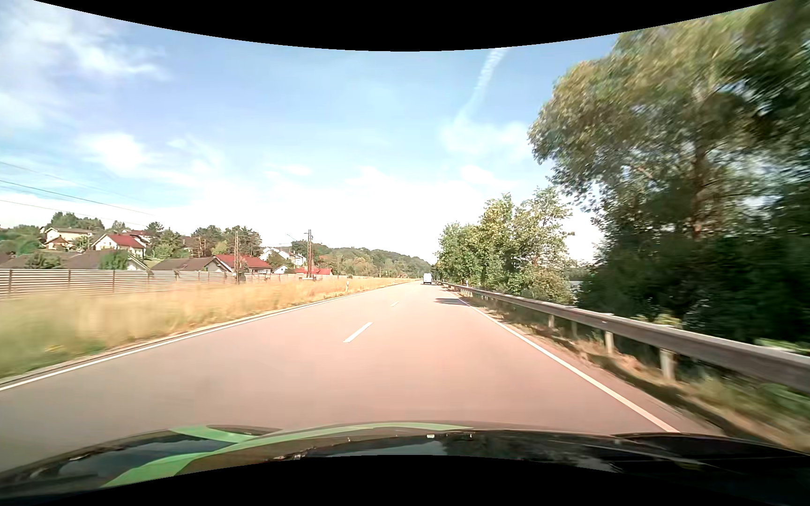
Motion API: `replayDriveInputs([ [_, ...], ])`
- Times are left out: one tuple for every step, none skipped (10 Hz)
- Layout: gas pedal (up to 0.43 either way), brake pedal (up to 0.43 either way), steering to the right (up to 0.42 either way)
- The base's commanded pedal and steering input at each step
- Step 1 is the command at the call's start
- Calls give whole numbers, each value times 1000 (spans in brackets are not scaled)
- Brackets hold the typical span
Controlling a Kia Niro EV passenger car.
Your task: Follow the waypoints while adhering to traffic rules and regulations
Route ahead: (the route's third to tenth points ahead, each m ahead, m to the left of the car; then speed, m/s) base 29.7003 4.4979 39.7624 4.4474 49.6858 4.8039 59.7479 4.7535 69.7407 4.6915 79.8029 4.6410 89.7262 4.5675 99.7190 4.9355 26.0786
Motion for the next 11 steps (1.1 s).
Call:
replayDriveInputs([
  [280,0,0],
  [280,0,0],
  [268,0,0],
  [268,0,0],
  [268,0,0],
  [268,0,0],
  [260,0,0],
  [248,0,-2],
  [248,0,-4],
  [248,0,-5],
  [248,0,-5],
])
